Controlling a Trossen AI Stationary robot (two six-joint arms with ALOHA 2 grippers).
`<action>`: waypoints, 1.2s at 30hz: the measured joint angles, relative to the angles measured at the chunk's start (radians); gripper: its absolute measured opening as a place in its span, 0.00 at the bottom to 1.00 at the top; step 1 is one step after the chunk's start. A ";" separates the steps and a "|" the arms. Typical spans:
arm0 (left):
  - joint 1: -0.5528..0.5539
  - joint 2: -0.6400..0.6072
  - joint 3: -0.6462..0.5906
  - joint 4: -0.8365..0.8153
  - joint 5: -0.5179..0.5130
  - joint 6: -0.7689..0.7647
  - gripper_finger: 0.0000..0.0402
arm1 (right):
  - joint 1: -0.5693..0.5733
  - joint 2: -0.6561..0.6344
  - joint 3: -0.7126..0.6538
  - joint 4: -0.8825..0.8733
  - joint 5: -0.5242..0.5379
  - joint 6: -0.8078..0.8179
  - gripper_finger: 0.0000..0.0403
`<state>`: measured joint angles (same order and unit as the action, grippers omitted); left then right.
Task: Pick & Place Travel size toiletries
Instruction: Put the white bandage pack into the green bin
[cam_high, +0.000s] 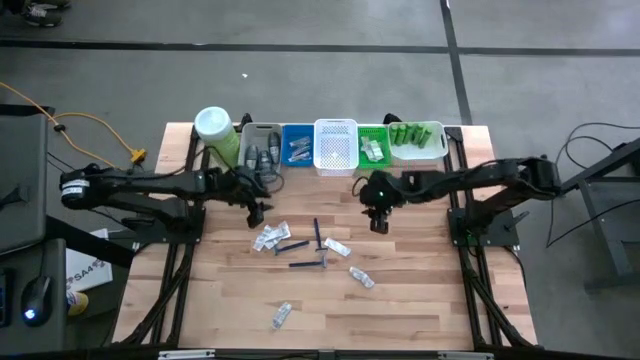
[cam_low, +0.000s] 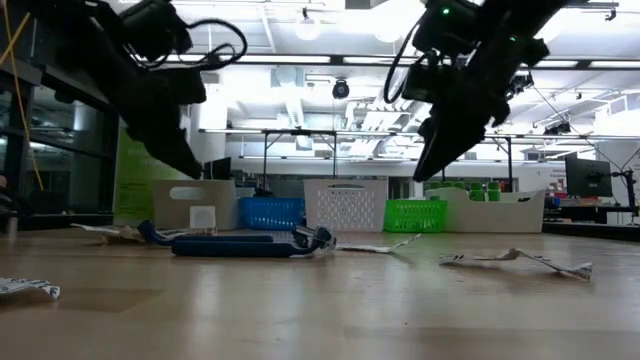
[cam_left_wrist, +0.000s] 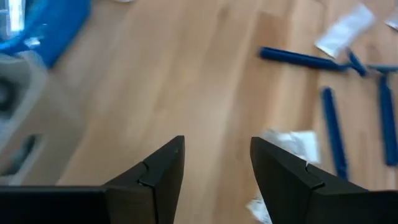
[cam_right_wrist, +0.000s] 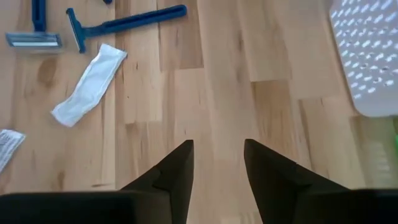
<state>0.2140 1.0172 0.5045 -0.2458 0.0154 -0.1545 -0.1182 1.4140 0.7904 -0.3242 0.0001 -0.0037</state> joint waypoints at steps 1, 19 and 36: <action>-0.027 0.002 0.000 0.004 -0.010 0.000 0.46 | 0.015 0.000 -0.021 0.043 0.023 0.003 0.33; -0.301 0.002 0.000 0.011 -0.183 -0.194 0.46 | 0.141 0.000 -0.370 0.776 0.283 0.079 0.27; -0.300 0.170 0.000 0.050 -0.155 -0.237 0.46 | 0.141 0.000 -0.383 0.784 0.286 0.123 0.26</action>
<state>-0.0860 1.1877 0.5045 -0.1957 -0.1398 -0.3911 0.0225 1.4139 0.4076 0.4594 0.2858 0.1196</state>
